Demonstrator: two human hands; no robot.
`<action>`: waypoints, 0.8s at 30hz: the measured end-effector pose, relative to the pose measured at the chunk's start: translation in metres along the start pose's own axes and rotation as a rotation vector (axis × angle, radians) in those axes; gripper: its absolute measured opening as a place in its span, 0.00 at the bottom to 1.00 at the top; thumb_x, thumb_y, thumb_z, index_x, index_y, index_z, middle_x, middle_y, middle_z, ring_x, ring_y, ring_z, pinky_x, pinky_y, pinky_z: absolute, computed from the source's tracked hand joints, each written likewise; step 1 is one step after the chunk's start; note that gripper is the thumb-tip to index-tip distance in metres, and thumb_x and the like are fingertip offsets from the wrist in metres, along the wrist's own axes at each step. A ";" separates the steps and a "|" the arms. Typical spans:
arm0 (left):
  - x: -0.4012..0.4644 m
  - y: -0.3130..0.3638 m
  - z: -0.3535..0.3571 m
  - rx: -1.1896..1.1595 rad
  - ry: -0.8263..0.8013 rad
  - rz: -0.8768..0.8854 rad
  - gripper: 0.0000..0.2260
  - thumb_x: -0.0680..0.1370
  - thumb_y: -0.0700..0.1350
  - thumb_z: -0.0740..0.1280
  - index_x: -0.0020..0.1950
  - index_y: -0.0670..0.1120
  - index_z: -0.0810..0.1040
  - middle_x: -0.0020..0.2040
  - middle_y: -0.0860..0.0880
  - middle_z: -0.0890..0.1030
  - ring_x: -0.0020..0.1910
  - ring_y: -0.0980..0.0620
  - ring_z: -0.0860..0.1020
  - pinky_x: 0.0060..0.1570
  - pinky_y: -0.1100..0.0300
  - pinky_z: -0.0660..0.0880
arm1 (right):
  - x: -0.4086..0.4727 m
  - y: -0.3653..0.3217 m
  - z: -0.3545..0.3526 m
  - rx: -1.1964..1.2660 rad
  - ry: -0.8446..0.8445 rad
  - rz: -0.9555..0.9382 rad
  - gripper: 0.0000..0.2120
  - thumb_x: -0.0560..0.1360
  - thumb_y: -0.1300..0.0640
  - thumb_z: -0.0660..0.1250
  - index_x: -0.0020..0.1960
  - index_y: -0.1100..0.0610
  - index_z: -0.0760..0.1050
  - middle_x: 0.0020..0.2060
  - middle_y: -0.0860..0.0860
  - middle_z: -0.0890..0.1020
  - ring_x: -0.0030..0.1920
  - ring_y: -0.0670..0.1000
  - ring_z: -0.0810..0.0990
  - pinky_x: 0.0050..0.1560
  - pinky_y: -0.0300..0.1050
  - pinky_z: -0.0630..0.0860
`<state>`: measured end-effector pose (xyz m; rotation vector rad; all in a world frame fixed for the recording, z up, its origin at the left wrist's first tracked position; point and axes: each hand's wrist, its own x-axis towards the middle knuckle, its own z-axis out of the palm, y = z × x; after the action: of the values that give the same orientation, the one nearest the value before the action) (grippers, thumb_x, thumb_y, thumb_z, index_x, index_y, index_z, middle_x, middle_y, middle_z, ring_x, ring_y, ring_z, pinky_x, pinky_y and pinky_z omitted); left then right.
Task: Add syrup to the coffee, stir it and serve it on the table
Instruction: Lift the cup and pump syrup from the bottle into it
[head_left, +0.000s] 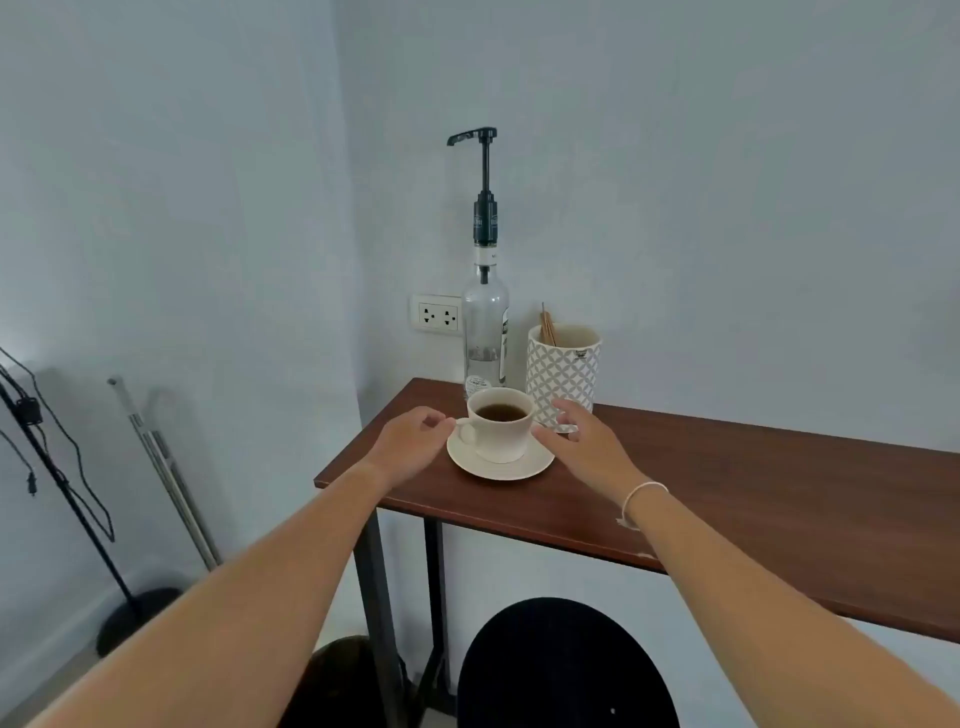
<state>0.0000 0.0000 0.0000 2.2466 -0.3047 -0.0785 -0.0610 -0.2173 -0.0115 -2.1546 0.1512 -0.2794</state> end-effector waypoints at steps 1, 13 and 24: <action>0.003 -0.001 0.002 -0.052 -0.011 -0.026 0.17 0.79 0.54 0.59 0.64 0.47 0.74 0.57 0.48 0.77 0.57 0.49 0.77 0.60 0.53 0.74 | 0.001 0.001 0.003 0.021 -0.006 0.013 0.31 0.74 0.44 0.66 0.74 0.49 0.61 0.69 0.53 0.71 0.69 0.53 0.70 0.67 0.48 0.67; 0.029 0.001 0.033 -0.517 -0.081 -0.240 0.19 0.80 0.53 0.58 0.66 0.43 0.70 0.57 0.42 0.74 0.58 0.43 0.78 0.58 0.54 0.76 | 0.036 0.025 0.020 0.282 -0.095 0.094 0.32 0.75 0.53 0.67 0.76 0.54 0.58 0.72 0.55 0.67 0.71 0.54 0.68 0.67 0.46 0.65; 0.043 0.001 0.050 -0.694 -0.034 -0.304 0.17 0.81 0.49 0.58 0.63 0.37 0.70 0.61 0.38 0.72 0.55 0.45 0.78 0.53 0.58 0.77 | 0.061 0.035 0.033 0.398 -0.188 -0.011 0.21 0.75 0.62 0.66 0.66 0.51 0.70 0.65 0.52 0.76 0.64 0.51 0.75 0.63 0.43 0.70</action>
<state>0.0331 -0.0487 -0.0296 1.5835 0.0530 -0.3314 0.0068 -0.2233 -0.0498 -1.7747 -0.0239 -0.1012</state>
